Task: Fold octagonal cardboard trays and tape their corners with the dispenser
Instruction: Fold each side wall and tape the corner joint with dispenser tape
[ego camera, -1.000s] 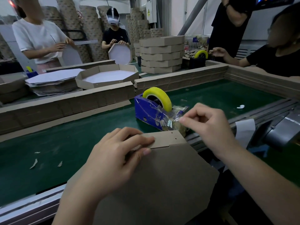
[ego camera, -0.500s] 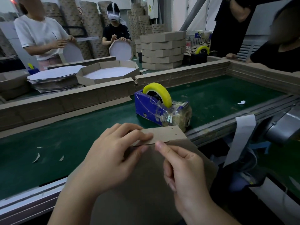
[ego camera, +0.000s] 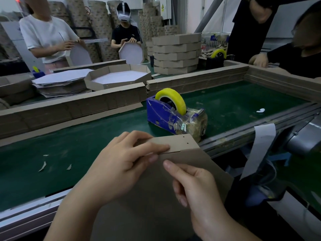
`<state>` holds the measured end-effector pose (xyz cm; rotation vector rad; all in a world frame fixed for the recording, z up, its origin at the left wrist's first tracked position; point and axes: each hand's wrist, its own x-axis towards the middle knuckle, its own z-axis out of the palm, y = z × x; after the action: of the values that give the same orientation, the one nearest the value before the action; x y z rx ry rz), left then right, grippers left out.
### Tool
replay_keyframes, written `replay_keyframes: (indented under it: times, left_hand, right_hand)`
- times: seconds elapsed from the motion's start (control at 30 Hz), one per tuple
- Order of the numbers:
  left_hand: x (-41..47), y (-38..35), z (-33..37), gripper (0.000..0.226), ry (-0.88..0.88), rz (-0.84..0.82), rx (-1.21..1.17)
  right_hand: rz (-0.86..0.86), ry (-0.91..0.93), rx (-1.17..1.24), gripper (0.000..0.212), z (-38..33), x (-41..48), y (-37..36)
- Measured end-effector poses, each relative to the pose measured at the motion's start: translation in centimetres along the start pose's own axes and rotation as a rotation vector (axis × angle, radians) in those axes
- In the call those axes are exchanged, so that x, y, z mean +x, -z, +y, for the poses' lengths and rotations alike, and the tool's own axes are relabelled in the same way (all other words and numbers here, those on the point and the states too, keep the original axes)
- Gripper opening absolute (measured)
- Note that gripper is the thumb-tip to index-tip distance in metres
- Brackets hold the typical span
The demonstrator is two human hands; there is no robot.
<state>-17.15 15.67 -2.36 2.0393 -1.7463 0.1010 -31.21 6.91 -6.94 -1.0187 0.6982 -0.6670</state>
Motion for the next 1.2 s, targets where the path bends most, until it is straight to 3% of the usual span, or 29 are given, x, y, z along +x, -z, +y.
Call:
replay_keyframes:
  times: [0.4, 0.53, 0.8, 0.93, 0.97, 1.03, 1.13, 1.2]
  left_hand:
    - [0.0, 0.1, 0.3, 0.045, 0.072, 0.05, -0.075]
    - [0.5, 0.1, 1.1, 0.042, 0.114, 0.064, -0.003]
    - [0.5, -1.3, 1.8, 0.023, 0.076, 0.288, 0.089]
    - [0.1, -1.2, 1.2, 0.022, 0.077, 0.309, 0.092]
    - [-0.2, -1.1, 1.0, 0.023, 0.079, 0.302, 0.098]
    - [-0.6, -0.8, 0.8, 0.029, 0.076, 0.273, 0.147]
    - [-0.9, -0.6, 0.7, 0.03, 0.065, 0.22, 0.225]
    - [-1.2, -0.4, 0.6, 0.037, 0.082, 0.167, 0.256]
  right_hand:
    - [-0.034, 0.035, -0.041, 0.008, 0.6, 0.6, 0.2]
    - [-0.054, 0.049, -0.026, 0.015, 0.8, 0.5, 0.0]
    - [-0.108, 0.069, -0.147, 0.017, 1.2, 0.5, 0.4]
    - [-0.169, -0.047, -0.362, 0.04, 1.9, 0.4, 1.1]
    - [-0.169, 0.002, -0.395, 0.043, 1.8, 0.2, 1.3]
    - [-0.109, 0.299, -0.396, 0.043, 0.8, 0.5, 1.7]
    - [0.091, 0.777, -0.525, 0.018, -1.4, 2.2, 2.5]
    - [0.115, 0.813, -0.762, 0.025, -2.1, 3.2, 2.4]
